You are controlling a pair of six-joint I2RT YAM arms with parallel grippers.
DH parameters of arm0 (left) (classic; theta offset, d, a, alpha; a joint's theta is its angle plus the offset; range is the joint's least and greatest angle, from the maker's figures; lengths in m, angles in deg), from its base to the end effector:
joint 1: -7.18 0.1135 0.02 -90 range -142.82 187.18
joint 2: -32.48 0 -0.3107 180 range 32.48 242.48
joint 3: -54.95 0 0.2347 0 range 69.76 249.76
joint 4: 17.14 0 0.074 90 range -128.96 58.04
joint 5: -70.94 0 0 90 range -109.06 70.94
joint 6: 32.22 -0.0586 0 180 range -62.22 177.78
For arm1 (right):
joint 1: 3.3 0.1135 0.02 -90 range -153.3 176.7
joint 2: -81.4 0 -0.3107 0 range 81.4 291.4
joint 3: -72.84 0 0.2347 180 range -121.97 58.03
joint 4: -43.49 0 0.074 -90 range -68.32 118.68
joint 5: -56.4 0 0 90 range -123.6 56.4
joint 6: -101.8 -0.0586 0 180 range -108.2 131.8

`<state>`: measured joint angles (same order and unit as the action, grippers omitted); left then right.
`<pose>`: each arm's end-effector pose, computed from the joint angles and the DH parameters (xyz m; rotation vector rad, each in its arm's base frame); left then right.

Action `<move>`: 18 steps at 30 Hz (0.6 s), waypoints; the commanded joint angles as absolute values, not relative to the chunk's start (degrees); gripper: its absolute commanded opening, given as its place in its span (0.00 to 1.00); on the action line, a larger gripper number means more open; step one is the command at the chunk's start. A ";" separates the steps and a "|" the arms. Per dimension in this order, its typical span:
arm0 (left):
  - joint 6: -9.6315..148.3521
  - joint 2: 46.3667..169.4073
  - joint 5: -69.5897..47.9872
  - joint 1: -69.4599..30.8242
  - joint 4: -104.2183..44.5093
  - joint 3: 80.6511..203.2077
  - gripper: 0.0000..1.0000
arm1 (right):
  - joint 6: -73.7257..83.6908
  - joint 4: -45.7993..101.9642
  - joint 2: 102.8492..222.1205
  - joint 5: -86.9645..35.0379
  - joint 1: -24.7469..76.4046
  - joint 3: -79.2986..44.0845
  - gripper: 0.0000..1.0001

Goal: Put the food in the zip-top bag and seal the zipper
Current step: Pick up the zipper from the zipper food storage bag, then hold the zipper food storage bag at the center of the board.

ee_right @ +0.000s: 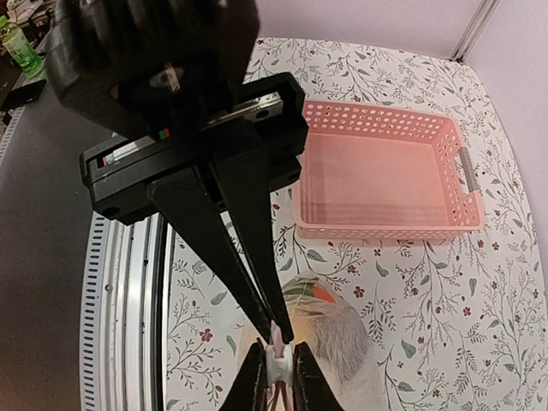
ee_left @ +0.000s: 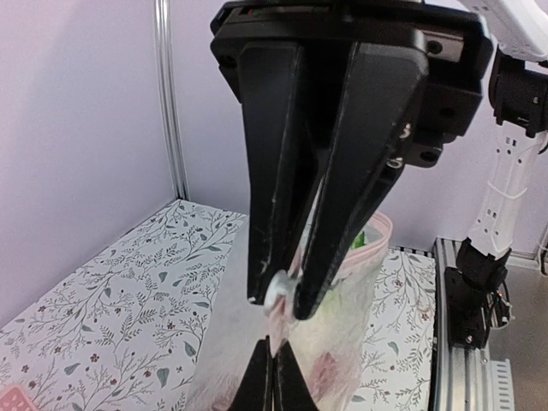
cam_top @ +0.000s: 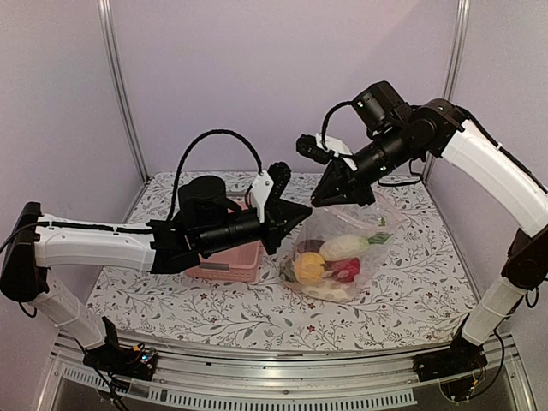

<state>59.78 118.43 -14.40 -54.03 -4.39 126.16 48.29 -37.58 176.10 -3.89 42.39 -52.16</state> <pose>0.1679 -0.3155 0.3591 0.8888 1.4304 -0.9101 0.2077 0.2543 0.4448 -1.7571 1.6680 0.7066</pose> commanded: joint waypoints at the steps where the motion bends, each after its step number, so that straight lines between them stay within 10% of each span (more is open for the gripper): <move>1: 59.73 117.58 -14.13 -53.46 -3.10 125.92 0.00 | 48.61 -39.52 177.66 -3.92 42.67 -52.96 0.08; 8: 59.49 117.85 -14.64 -53.47 -3.92 126.79 0.12 | 48.69 -39.50 177.51 -4.16 42.67 -53.15 0.00; 18: 59.68 119.21 -13.50 -53.44 -3.31 127.94 0.05 | 48.36 -39.50 177.21 -4.05 42.67 -52.39 0.00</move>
